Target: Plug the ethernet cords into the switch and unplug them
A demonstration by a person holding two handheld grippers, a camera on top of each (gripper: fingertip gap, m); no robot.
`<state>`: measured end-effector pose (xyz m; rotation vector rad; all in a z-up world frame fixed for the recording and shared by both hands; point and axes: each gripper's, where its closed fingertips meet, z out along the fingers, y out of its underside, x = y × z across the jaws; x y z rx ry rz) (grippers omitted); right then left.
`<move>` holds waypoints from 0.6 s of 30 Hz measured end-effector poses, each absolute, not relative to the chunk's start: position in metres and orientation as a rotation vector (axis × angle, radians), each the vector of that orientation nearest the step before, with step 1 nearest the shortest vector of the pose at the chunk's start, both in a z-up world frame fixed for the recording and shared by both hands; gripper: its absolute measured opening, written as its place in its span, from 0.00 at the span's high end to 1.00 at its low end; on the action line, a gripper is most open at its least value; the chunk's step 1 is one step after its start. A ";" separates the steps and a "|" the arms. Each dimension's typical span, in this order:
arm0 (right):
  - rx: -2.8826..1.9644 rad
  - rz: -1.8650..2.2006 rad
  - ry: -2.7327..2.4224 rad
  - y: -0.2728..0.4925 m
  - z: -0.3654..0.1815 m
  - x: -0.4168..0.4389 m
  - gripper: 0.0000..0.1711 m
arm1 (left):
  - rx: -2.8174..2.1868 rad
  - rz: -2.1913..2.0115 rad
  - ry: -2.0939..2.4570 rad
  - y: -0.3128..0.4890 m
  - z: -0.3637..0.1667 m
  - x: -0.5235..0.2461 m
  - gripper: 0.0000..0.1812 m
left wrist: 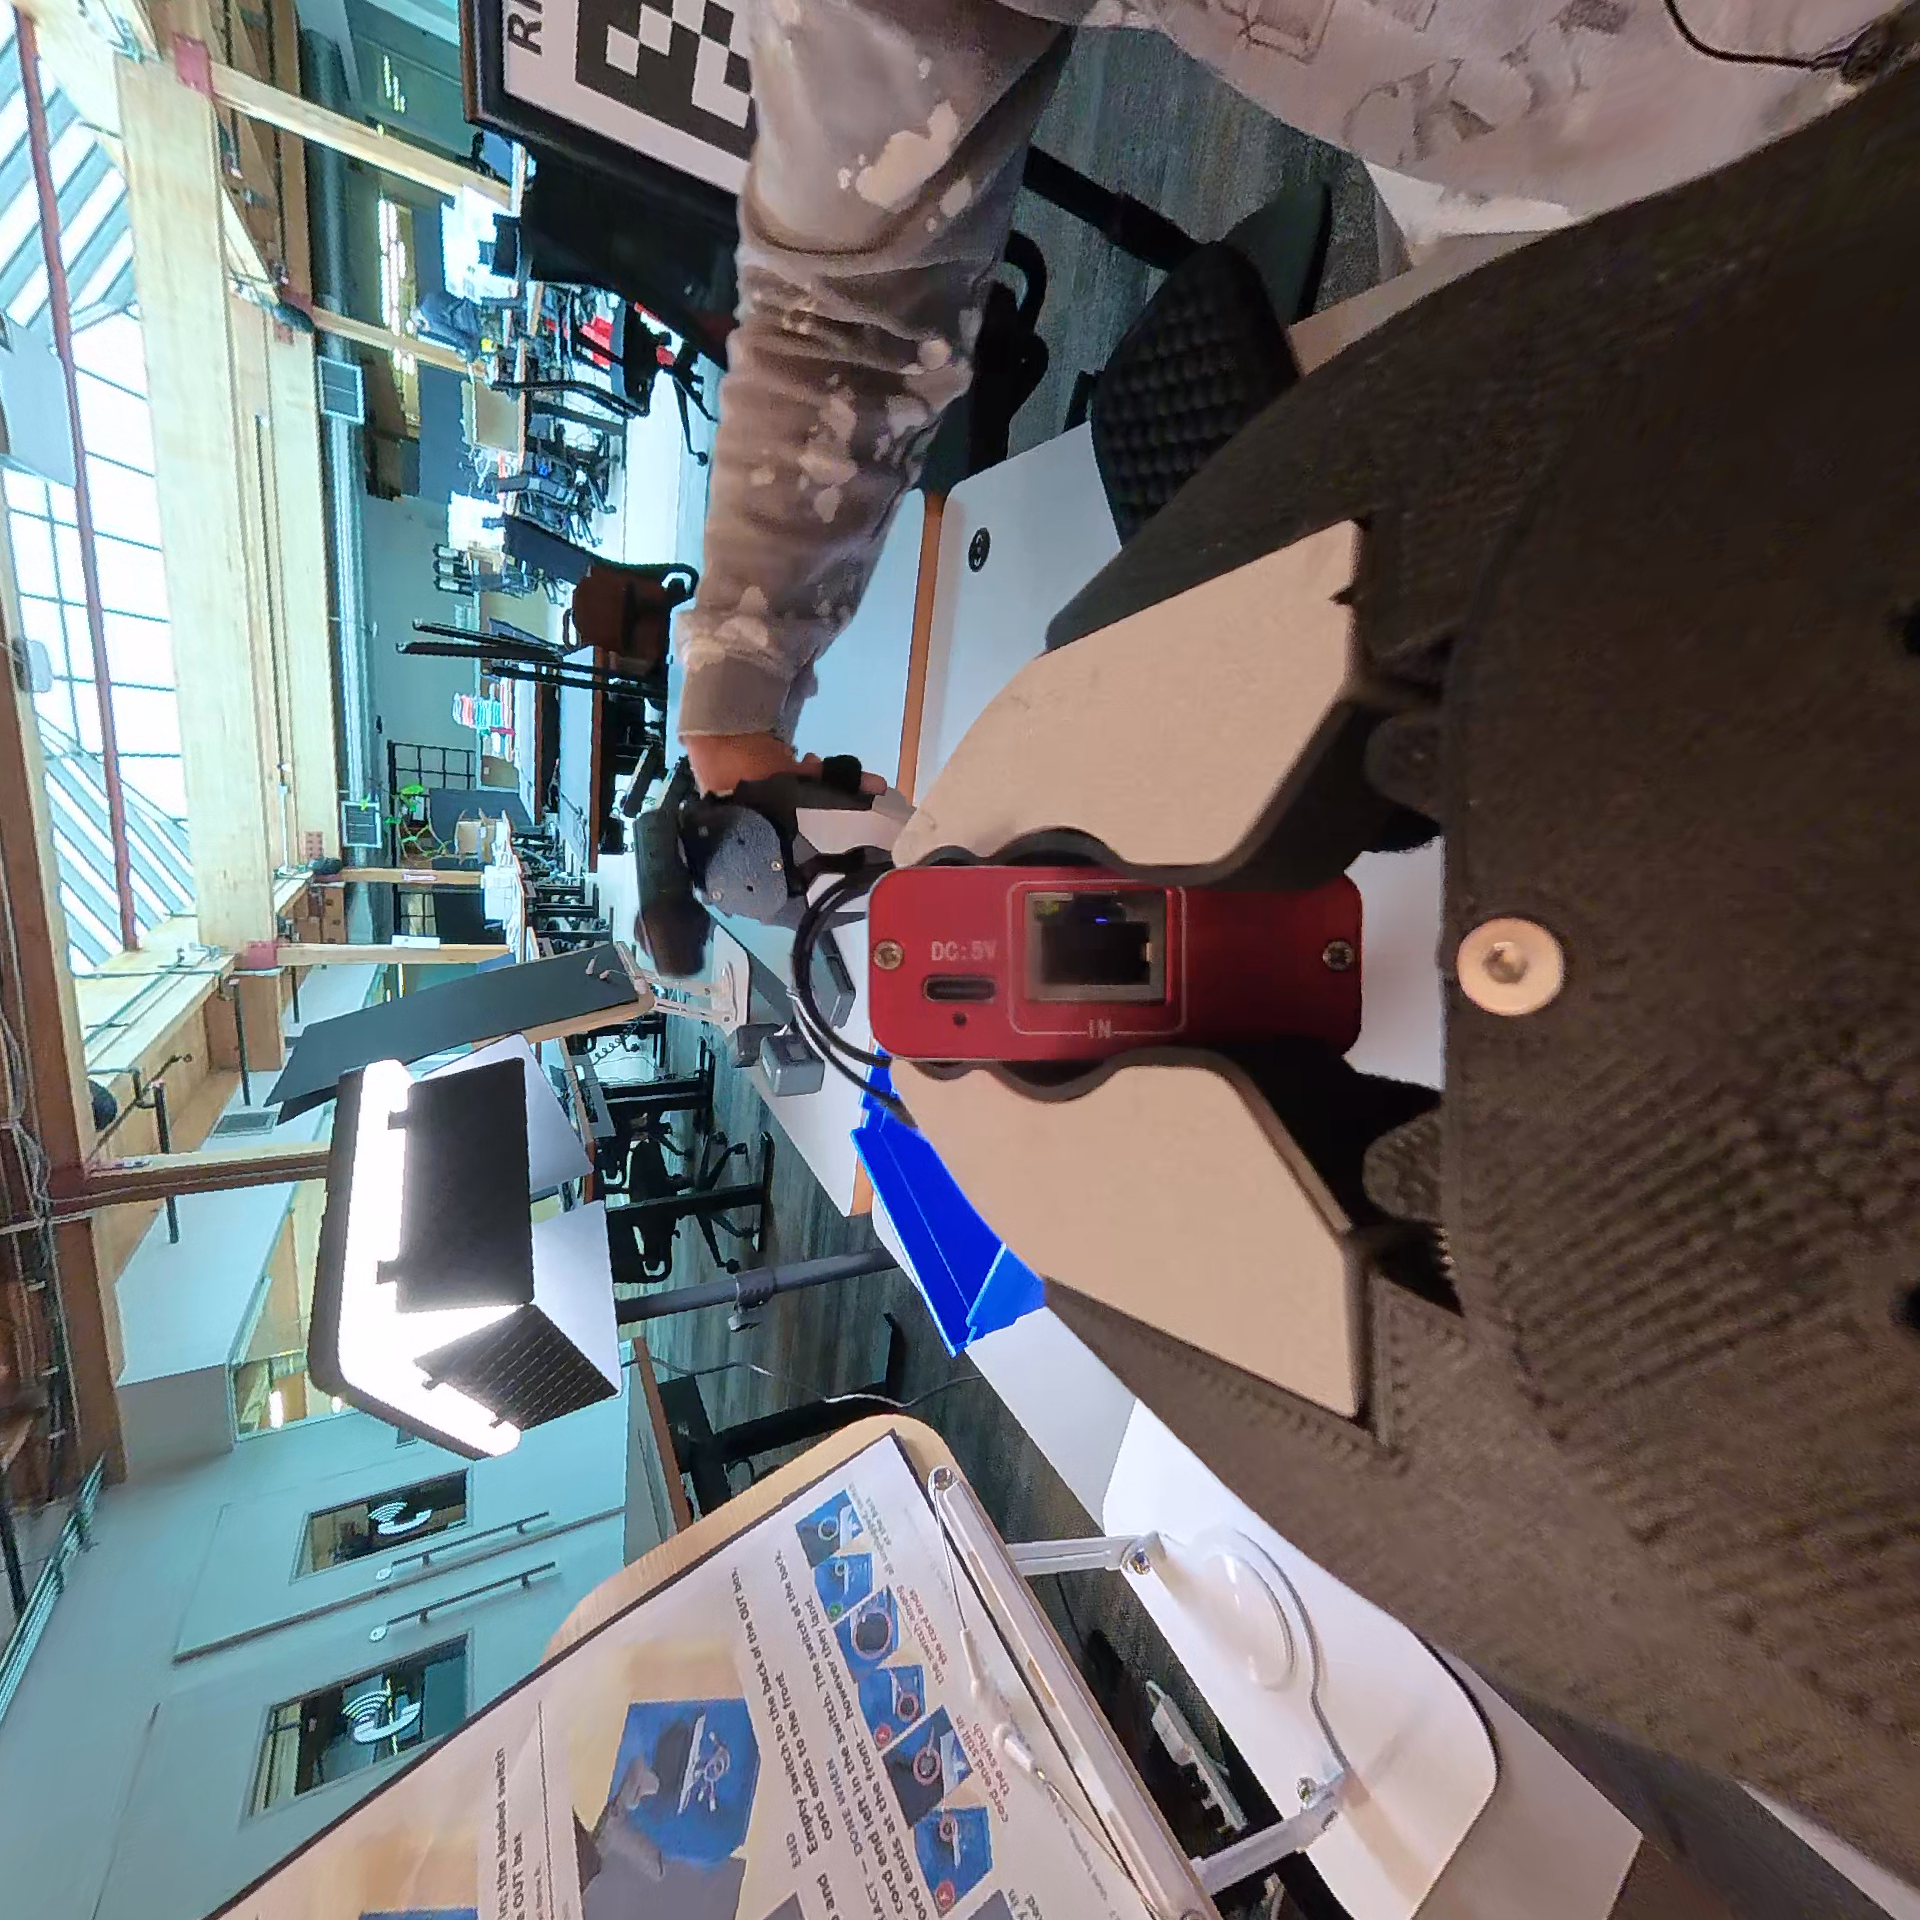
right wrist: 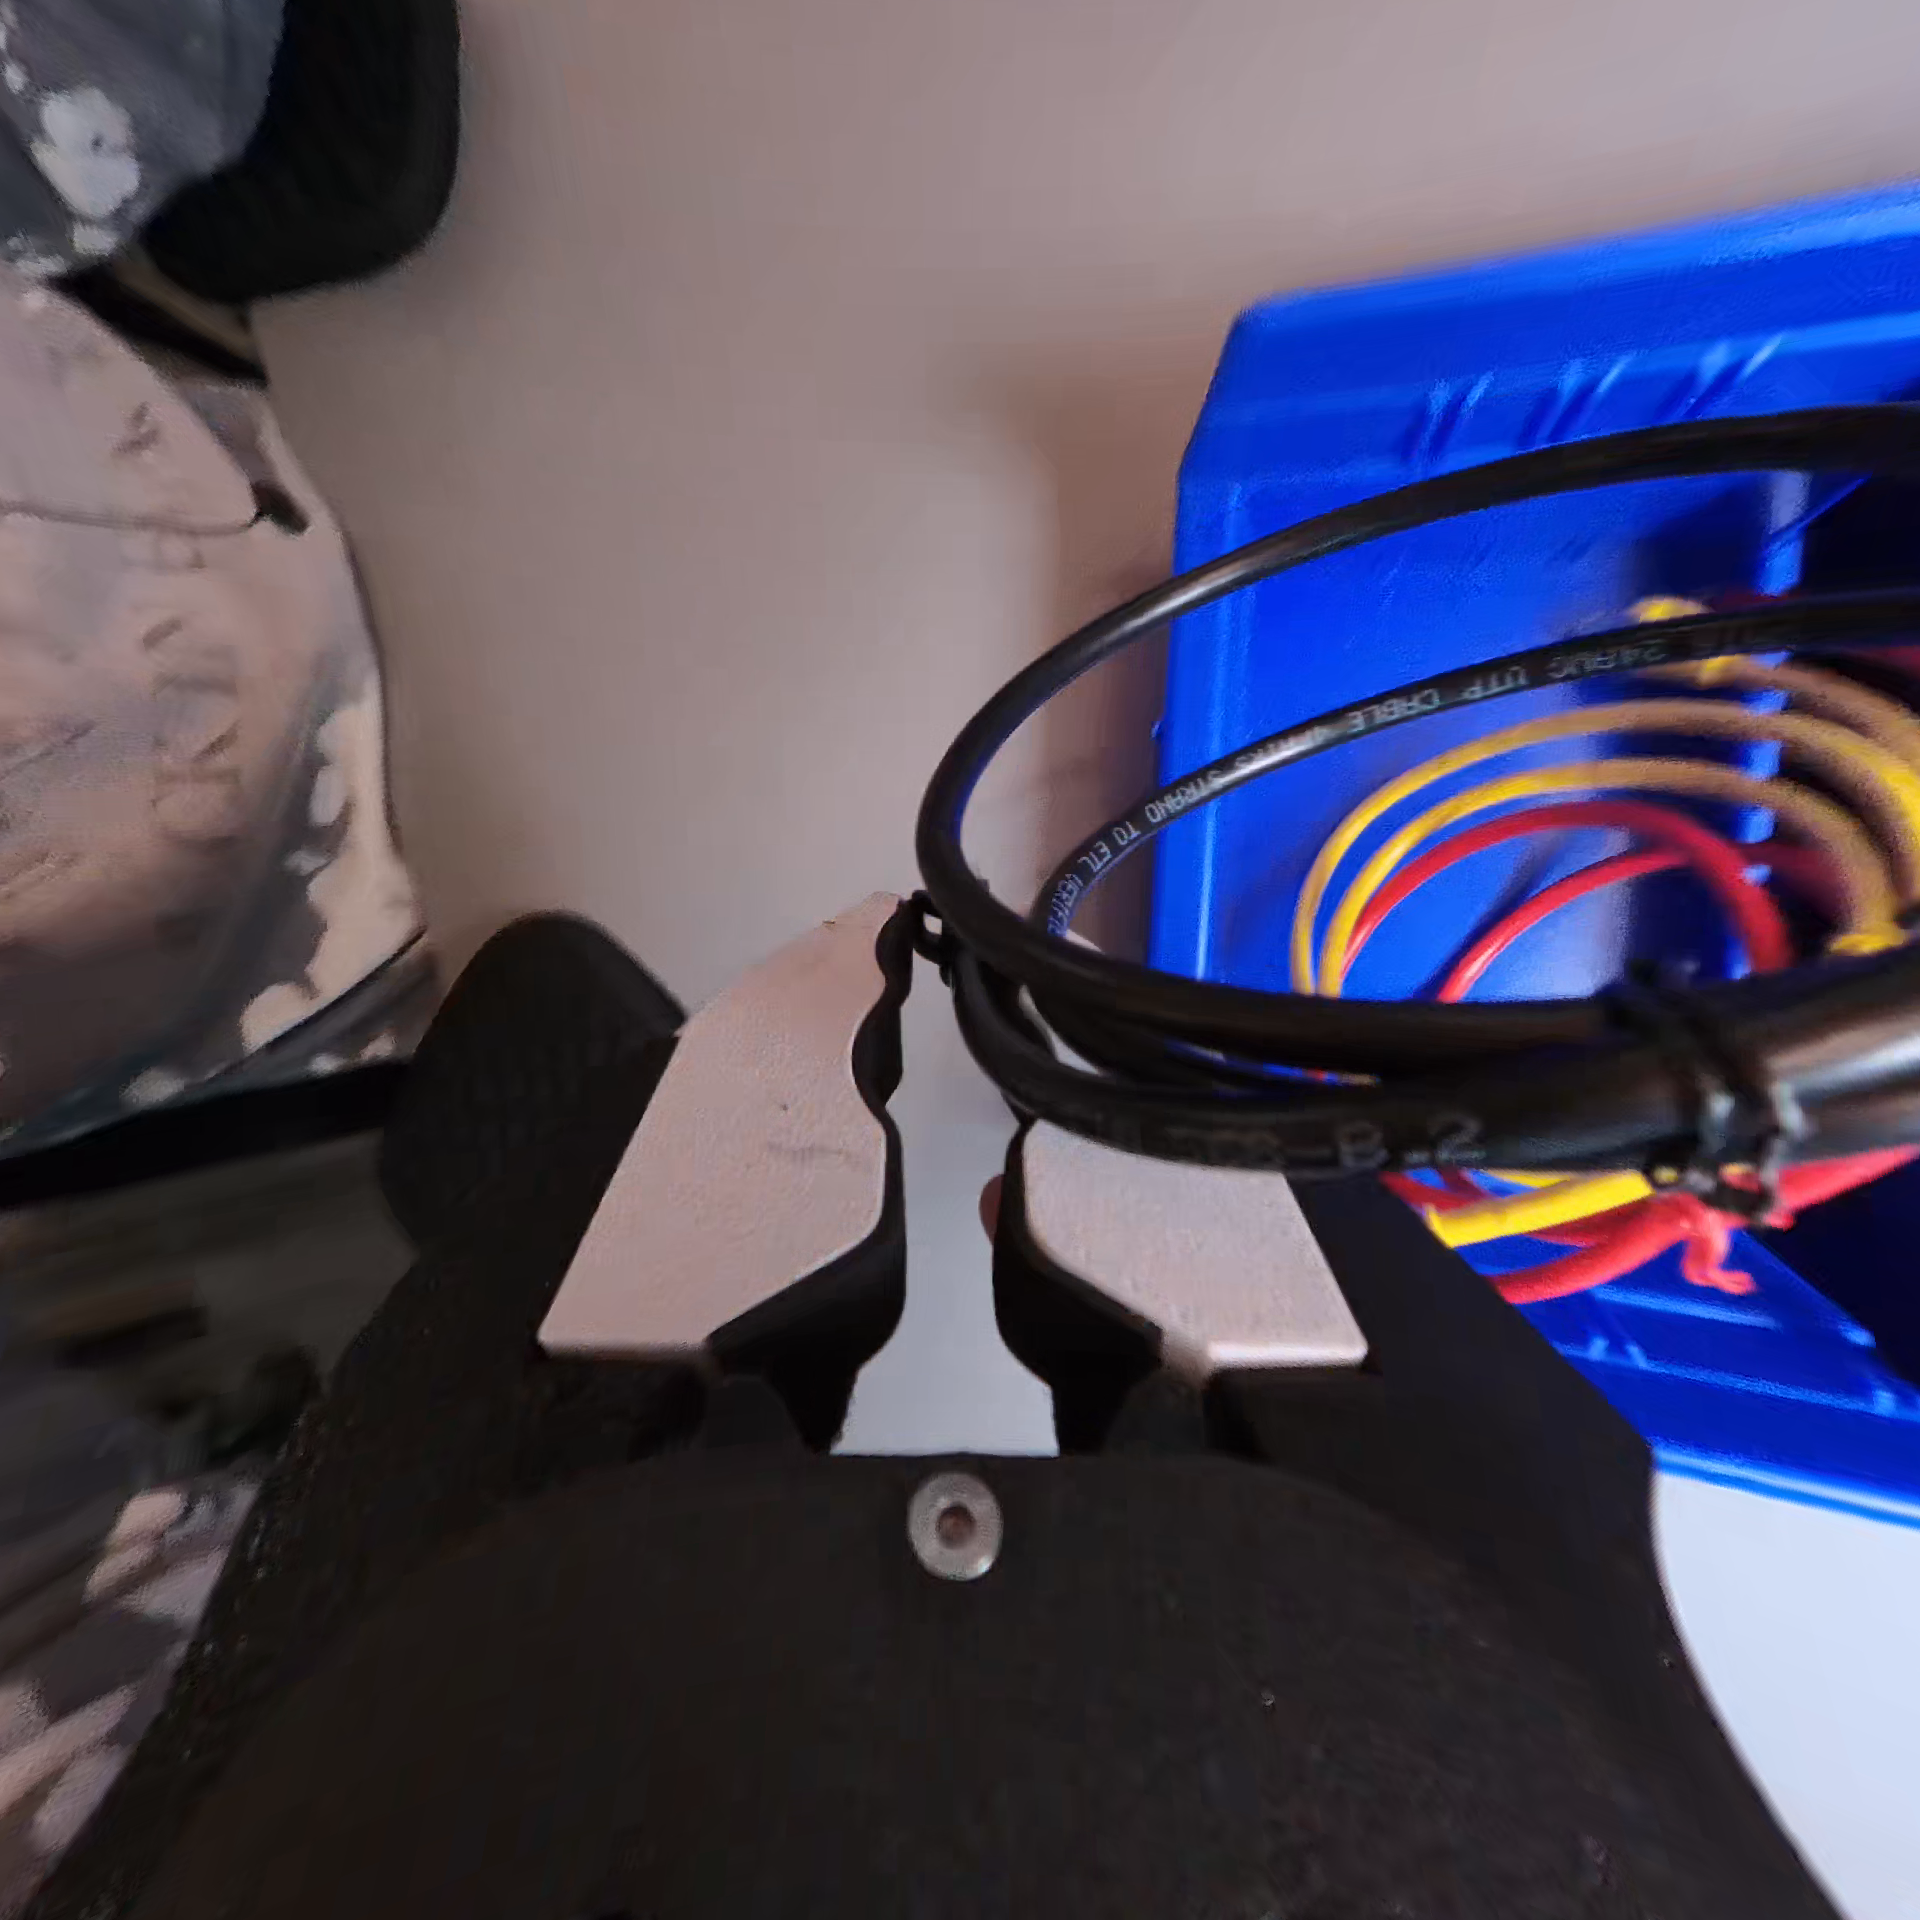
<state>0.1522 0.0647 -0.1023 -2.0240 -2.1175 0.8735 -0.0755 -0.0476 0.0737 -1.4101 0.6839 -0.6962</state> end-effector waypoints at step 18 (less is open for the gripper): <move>-2.265 0.139 -1.795 0.200 -0.093 0.165 0.80 | -1.459 -0.751 0.657 -0.033 0.058 -0.071 0.83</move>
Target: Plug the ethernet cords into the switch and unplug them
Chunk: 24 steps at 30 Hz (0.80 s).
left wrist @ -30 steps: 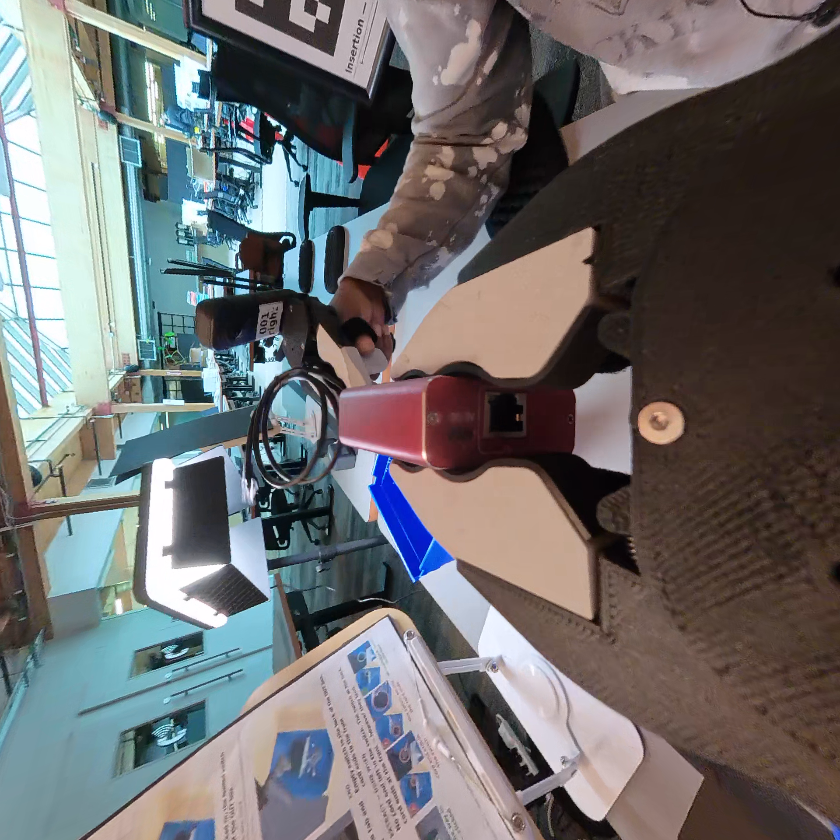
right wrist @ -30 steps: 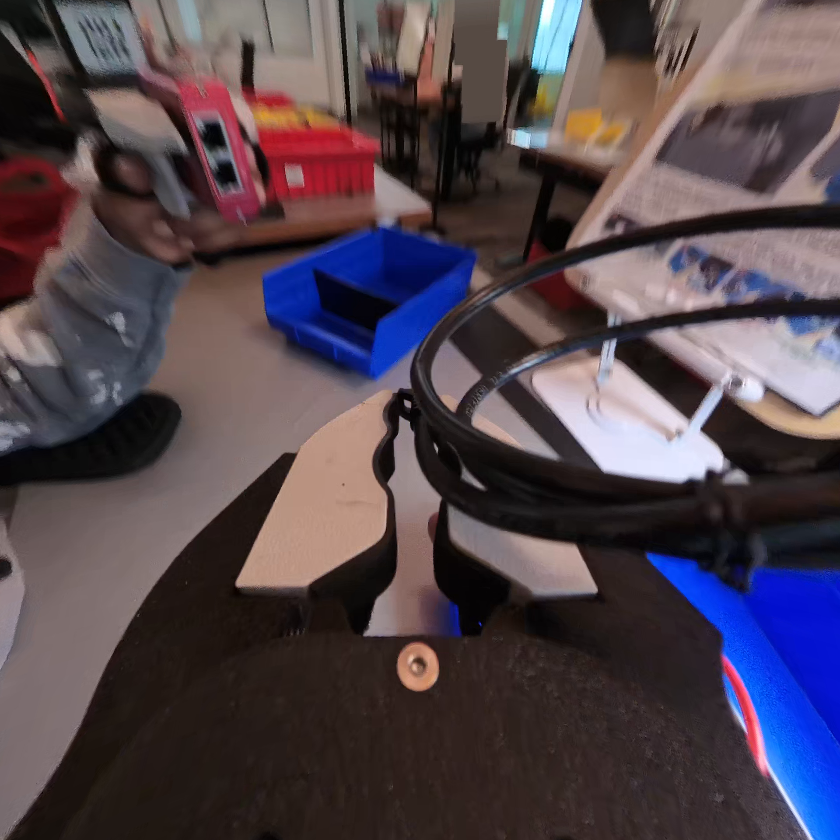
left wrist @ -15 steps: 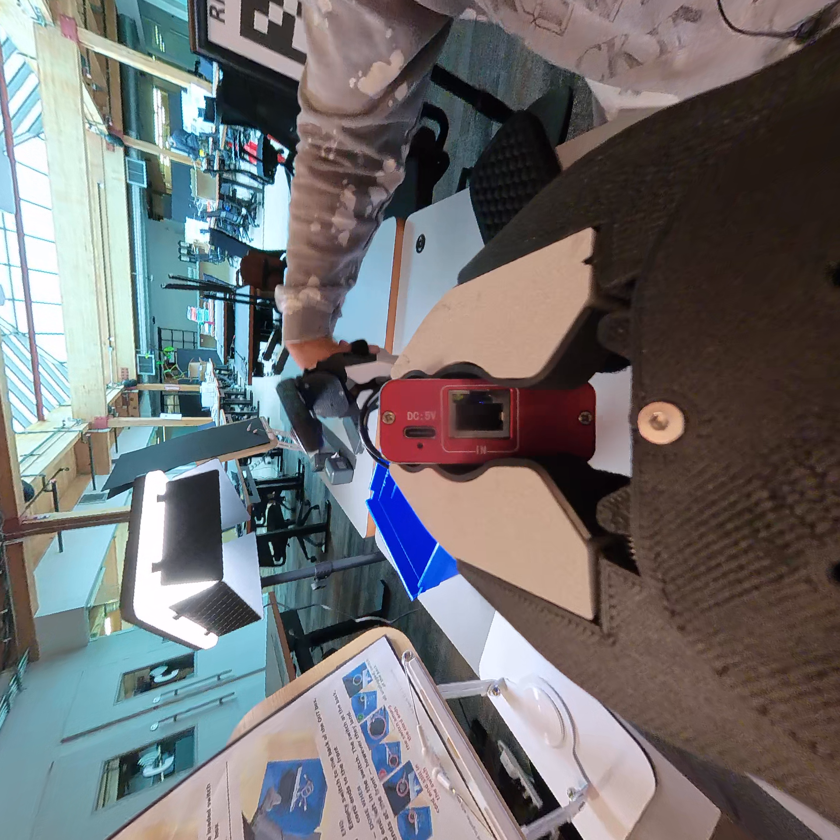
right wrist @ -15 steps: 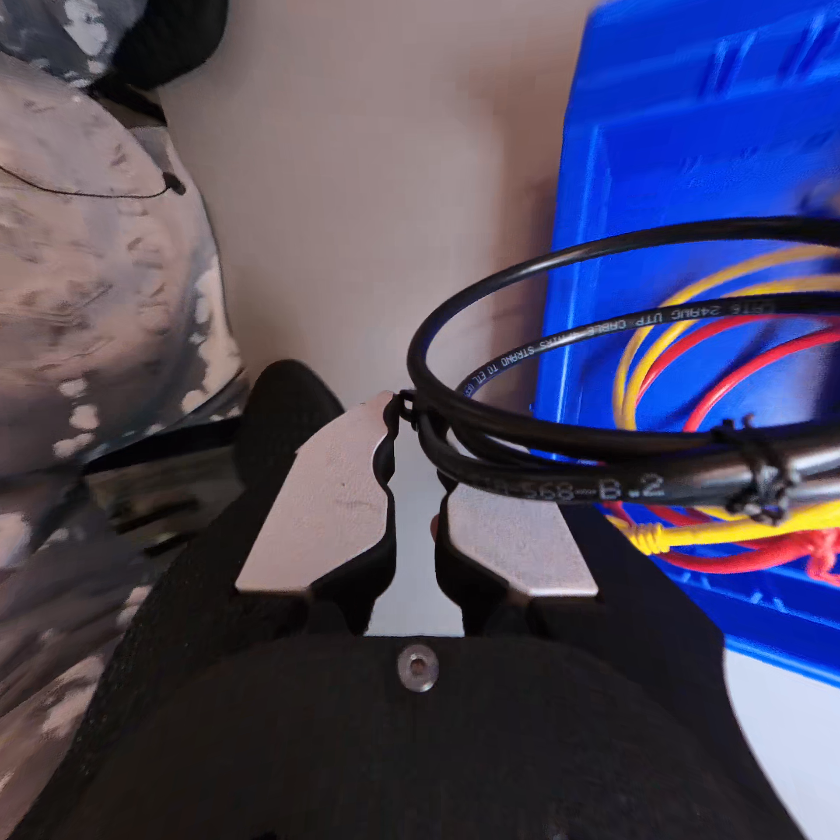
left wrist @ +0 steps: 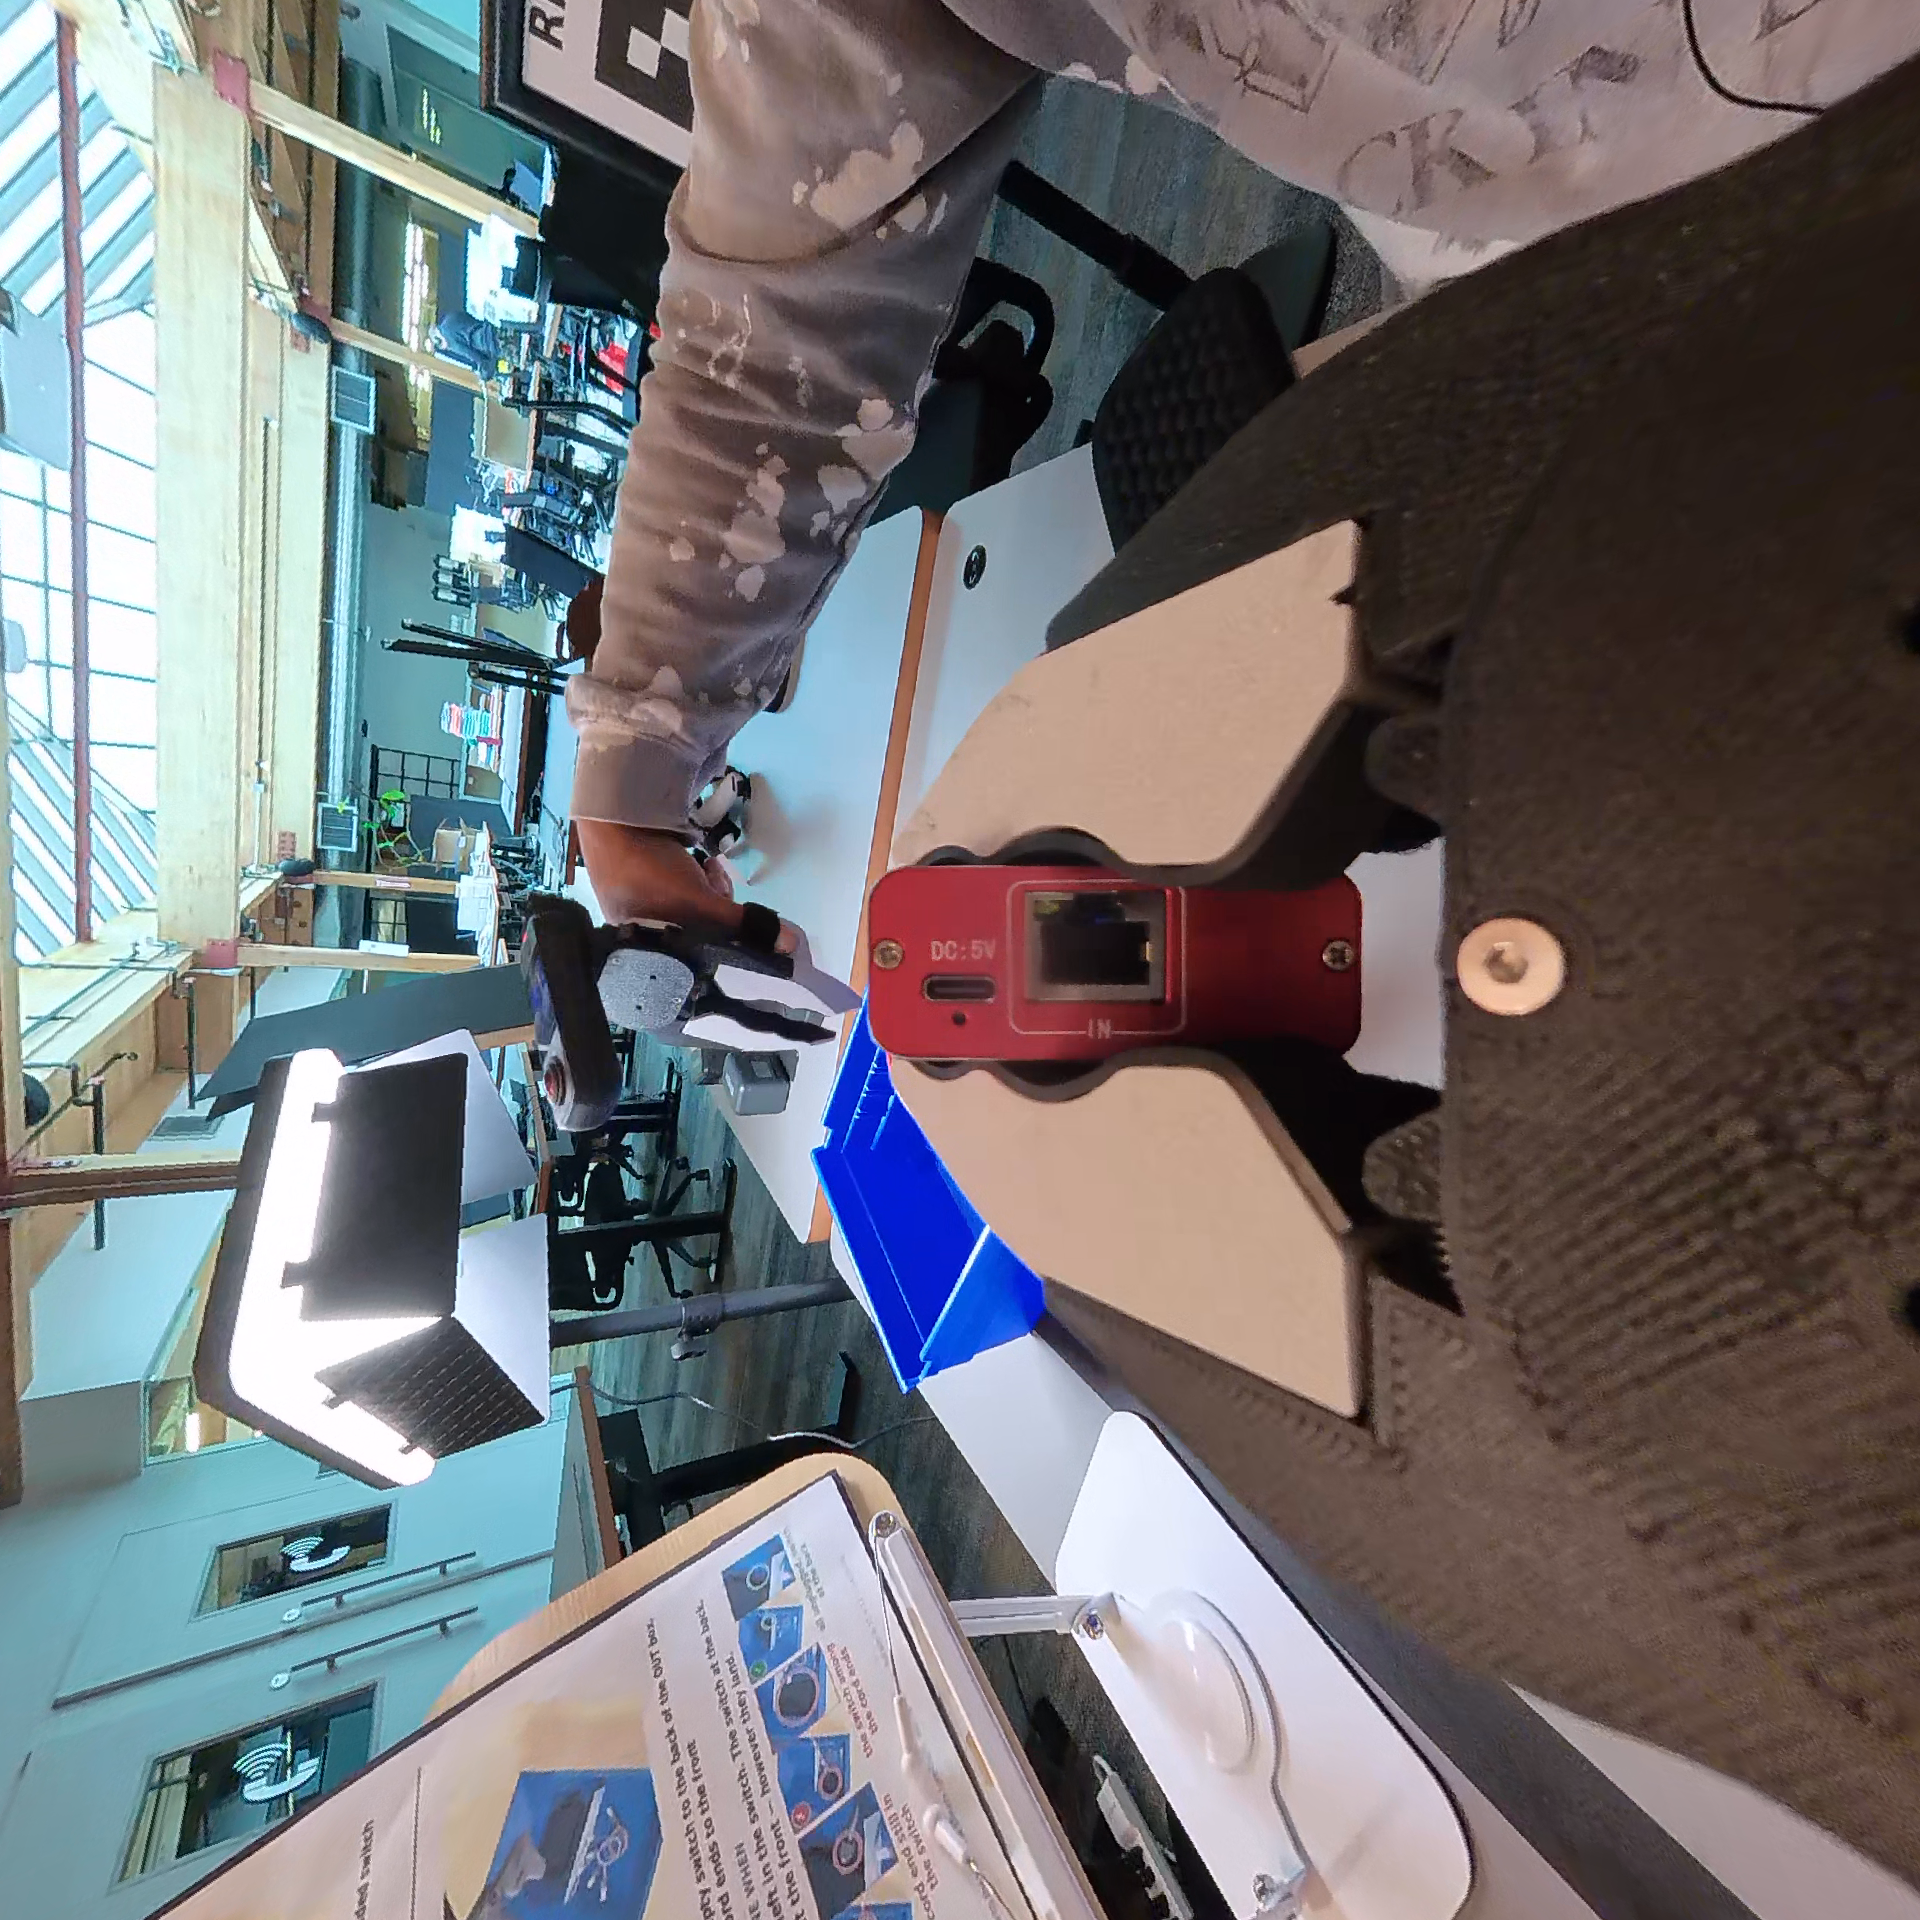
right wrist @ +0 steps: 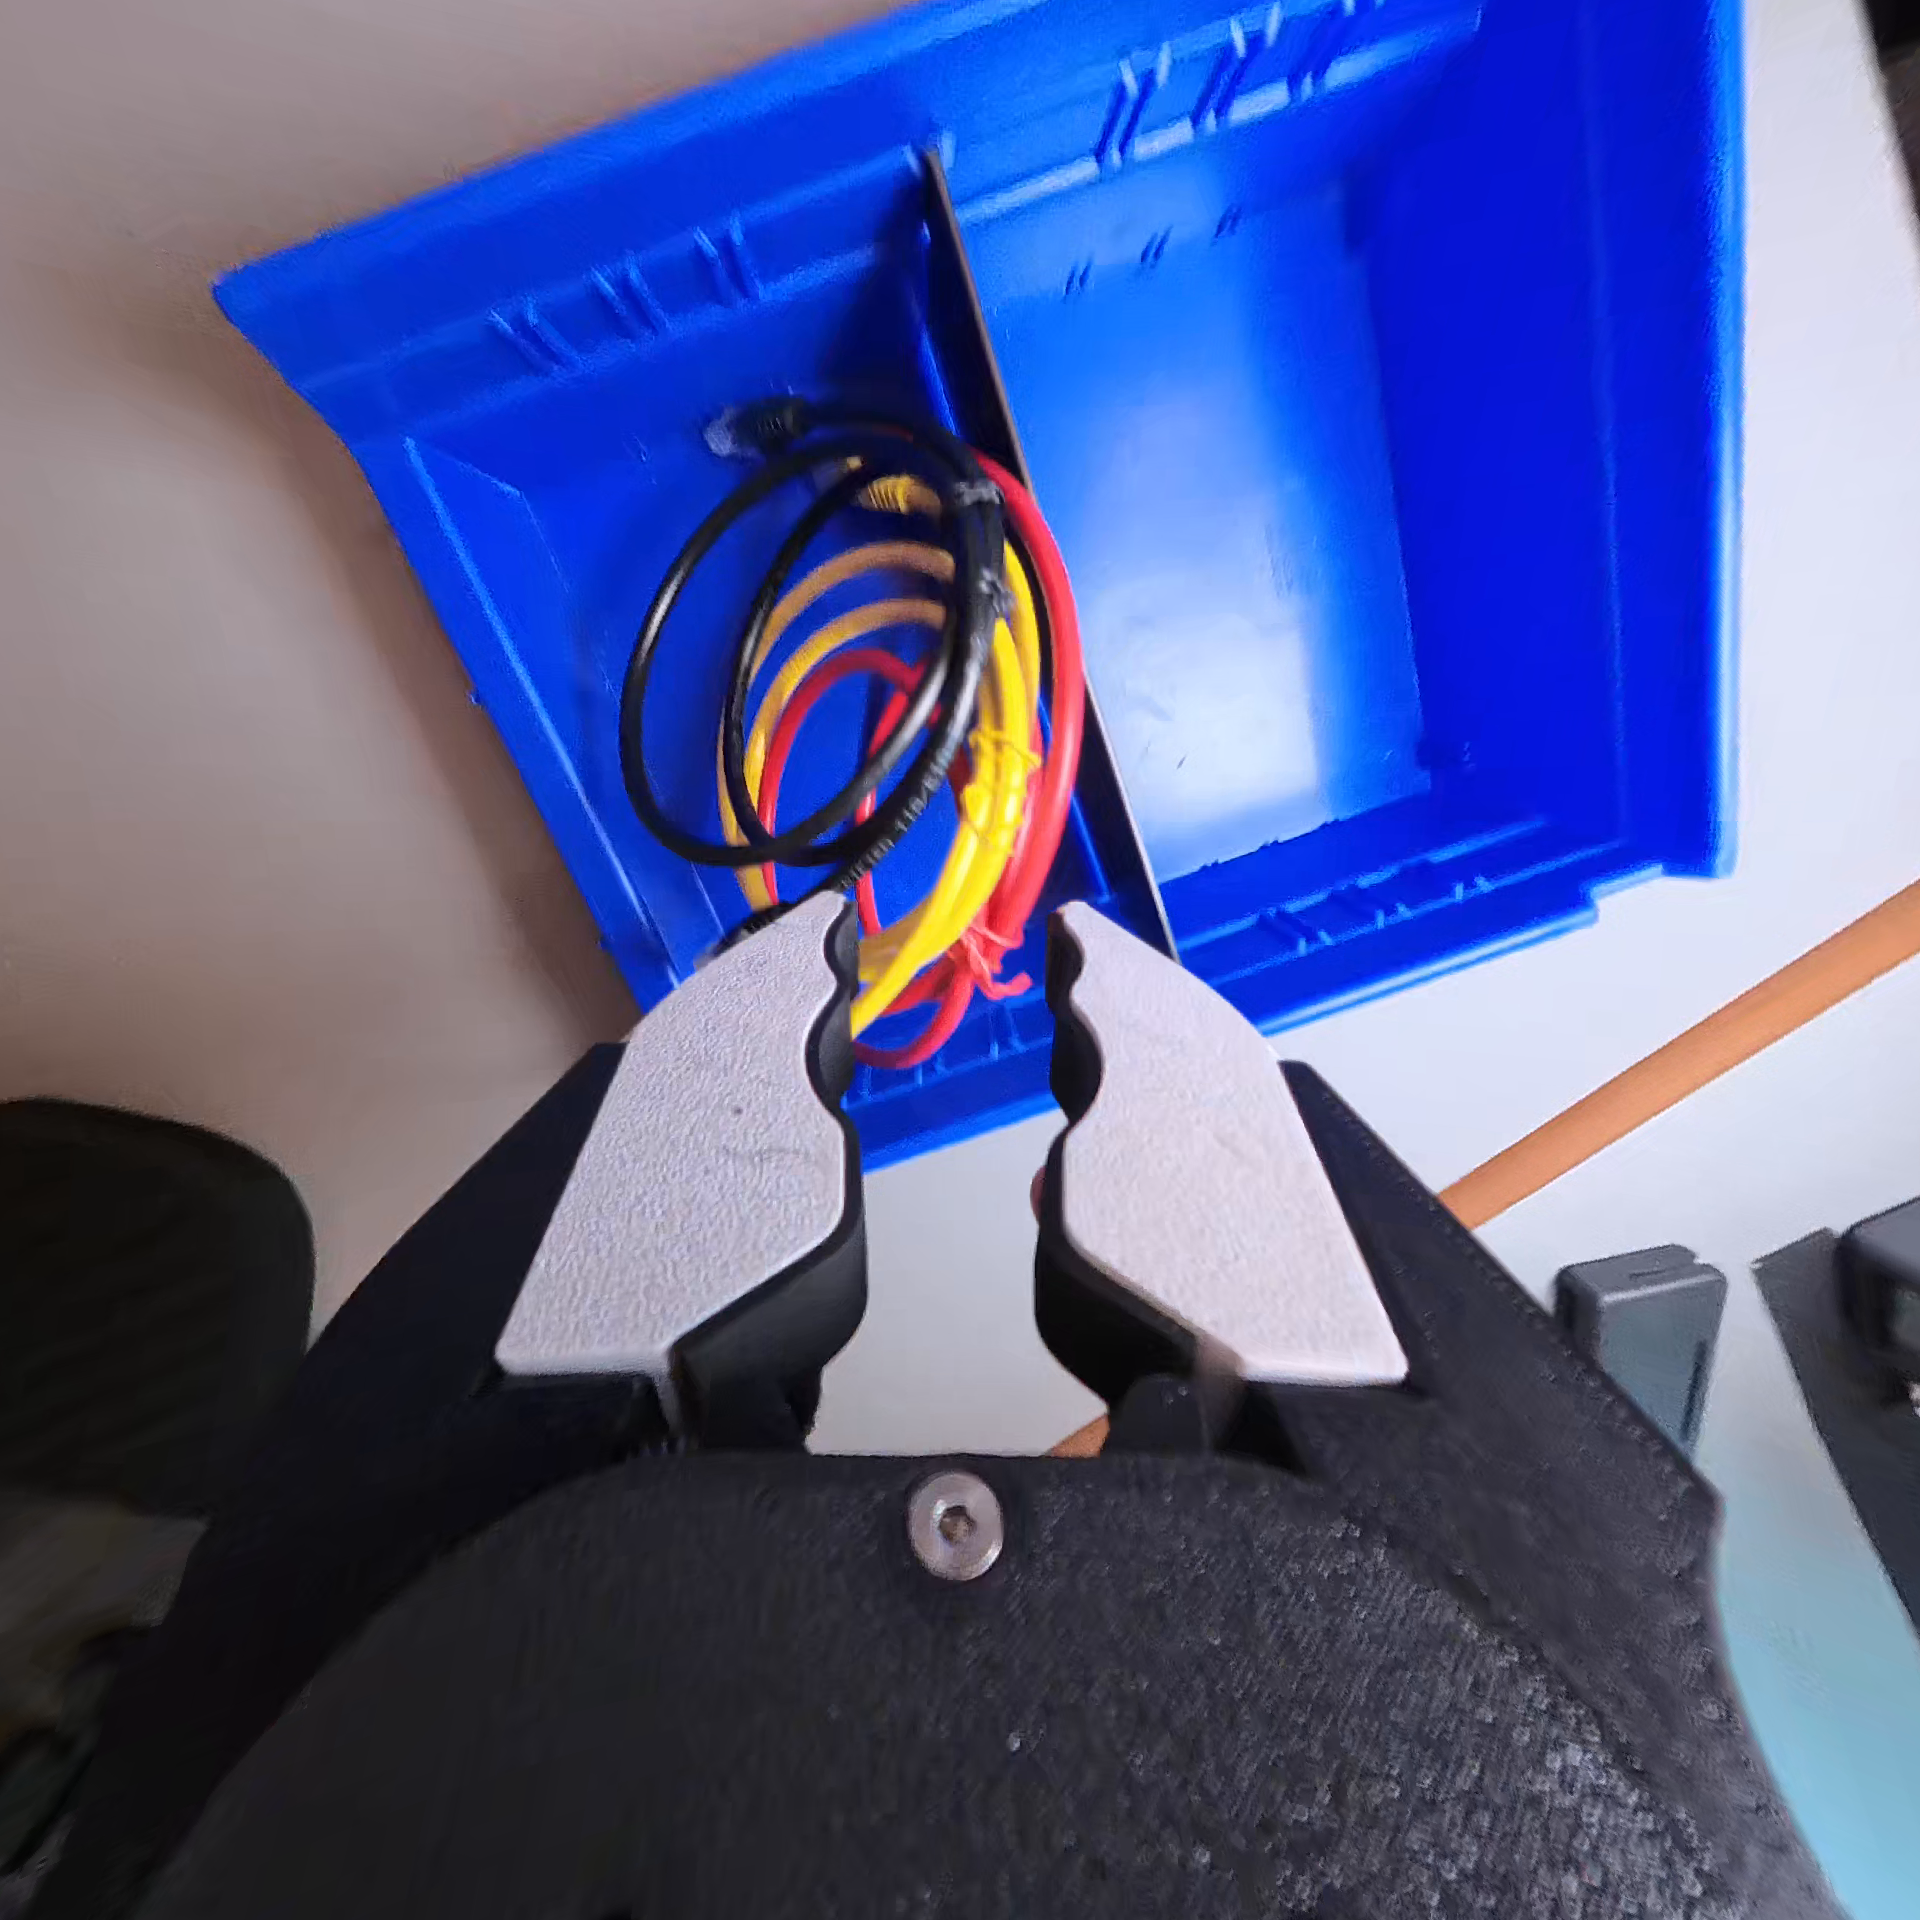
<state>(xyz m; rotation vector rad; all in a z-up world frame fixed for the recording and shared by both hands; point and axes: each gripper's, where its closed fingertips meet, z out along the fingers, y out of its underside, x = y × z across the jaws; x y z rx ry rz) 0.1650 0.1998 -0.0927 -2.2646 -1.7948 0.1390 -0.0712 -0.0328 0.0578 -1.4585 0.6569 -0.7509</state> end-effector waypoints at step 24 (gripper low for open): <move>-1.432 0.232 -1.609 0.099 -0.007 0.039 0.69 | -1.487 -0.891 0.506 -0.007 0.037 -0.054 0.83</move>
